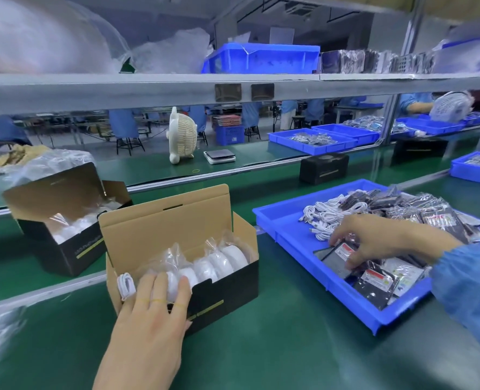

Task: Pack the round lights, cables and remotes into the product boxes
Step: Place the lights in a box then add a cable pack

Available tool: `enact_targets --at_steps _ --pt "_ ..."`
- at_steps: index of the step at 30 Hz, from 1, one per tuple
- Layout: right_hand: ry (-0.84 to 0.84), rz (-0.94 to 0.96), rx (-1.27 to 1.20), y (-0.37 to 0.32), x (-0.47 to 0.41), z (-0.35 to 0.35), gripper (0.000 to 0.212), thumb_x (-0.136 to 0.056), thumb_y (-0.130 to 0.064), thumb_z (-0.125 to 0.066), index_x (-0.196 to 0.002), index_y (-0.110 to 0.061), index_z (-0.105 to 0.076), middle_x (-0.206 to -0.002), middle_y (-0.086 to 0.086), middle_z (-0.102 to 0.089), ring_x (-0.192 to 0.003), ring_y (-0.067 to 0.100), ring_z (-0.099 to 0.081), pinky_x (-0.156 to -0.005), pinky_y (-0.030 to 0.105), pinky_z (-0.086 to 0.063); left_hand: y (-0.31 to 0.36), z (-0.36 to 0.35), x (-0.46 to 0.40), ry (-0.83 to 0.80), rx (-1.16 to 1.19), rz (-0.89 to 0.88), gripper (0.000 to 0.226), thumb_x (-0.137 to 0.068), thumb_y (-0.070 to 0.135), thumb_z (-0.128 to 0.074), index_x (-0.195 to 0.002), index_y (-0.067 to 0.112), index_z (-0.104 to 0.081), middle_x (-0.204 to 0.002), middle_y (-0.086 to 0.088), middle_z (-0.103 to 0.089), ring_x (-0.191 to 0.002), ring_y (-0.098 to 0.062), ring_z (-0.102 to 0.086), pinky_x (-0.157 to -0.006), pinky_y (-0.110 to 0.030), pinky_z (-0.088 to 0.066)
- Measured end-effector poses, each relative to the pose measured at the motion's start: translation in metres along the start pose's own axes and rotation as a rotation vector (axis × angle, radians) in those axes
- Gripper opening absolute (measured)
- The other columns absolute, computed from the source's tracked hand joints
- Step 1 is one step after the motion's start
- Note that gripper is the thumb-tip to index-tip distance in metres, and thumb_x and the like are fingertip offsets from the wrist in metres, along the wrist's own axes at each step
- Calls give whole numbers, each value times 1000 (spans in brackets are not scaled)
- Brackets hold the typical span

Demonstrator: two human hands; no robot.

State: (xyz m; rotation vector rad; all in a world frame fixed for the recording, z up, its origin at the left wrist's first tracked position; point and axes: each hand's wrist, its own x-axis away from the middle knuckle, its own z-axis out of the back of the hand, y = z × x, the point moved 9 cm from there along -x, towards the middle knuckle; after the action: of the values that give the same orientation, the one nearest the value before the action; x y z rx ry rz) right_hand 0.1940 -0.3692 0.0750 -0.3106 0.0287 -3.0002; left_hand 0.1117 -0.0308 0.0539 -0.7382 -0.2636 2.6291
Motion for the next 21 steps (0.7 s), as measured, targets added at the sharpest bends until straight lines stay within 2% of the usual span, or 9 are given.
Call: enact_targets --at_steps 4,7,9,11,12,15,17,19,21 --pt "-78 -45 201 -19 2 -12 67 -74 -54 -74 -132 -32 -48 -121 -2 -46 -112 20 -50 -97 33 -44 -2 1 2 -10 -16 24 54 -77 31 -41 -100 -6 -74 -94 -32 -65 -85 -50 -67 -56 -51 -56" --pt "-61 -58 304 -27 9 -13 61 -82 -52 -66 -135 -28 -46 -129 1 -50 -121 21 -49 -100 32 -39 -5 3 1 -16 8 64 47 -69 30 -73 -98 -6 -74 -92 -32 -65 -84 -50 -67 -54 -52 -56" --pt "0 -57 386 -28 14 -12 55 -84 -50 -65 -132 -29 -48 -129 -2 -47 -126 19 -46 -111 39 -28 -5 3 1 -10 32 75 51 -56 22 -86 -98 -7 -74 -92 -32 -65 -83 -50 -67 -54 -52 -56" --pt "97 -37 451 -30 18 -8 47 -83 -47 -66 -126 -32 -51 -126 -7 -40 -129 14 -36 -118 47 -12 -4 5 0 9 25 61 51 -55 19 -86 -98 -7 -74 -91 -32 -65 -83 -51 -67 -53 -52 -56" --pt "146 -15 470 -33 21 -6 44 -83 -45 -67 -123 -34 -53 -126 -10 -40 -128 12 -33 -118 46 -11 -3 6 1 16 16 51 48 -58 18 -82 -98 -7 -74 -92 -32 -65 -83 -51 -67 -53 -52 -55" --pt "220 54 392 -36 27 -3 38 -84 -41 -67 -120 -35 -56 -121 -16 -54 -119 9 -48 -101 28 -35 -2 4 0 8 6 29 53 -55 23 -69 -98 -7 -74 -92 -33 -65 -83 -51 -67 -53 -53 -55" --pt "254 47 250 -30 32 7 35 -84 -41 -69 -118 -36 -60 -101 -15 -63 -103 10 -57 -86 27 -44 -2 3 0 3 4 24 55 -54 24 -68 -98 -8 -74 -91 -33 -65 -83 -51 -67 -54 -52 -55" --pt "346 55 76 -20 36 22 32 -83 -43 -73 -112 -31 -66 -76 -12 -62 -77 7 -56 -71 22 -42 -2 3 0 15 -8 24 55 -54 24 -68 -98 -8 -74 -91 -32 -65 -83 -50 -67 -55 -51 -55" --pt "374 40 -79 -11 37 26 30 -86 -41 -71 -108 -22 -68 -73 -6 -65 -68 7 -54 -64 18 -37 -2 5 1 65 -13 18 51 -60 25 -66 -99 -8 -74 -92 -32 -65 -85 -50 -67 -56 -51 -55"
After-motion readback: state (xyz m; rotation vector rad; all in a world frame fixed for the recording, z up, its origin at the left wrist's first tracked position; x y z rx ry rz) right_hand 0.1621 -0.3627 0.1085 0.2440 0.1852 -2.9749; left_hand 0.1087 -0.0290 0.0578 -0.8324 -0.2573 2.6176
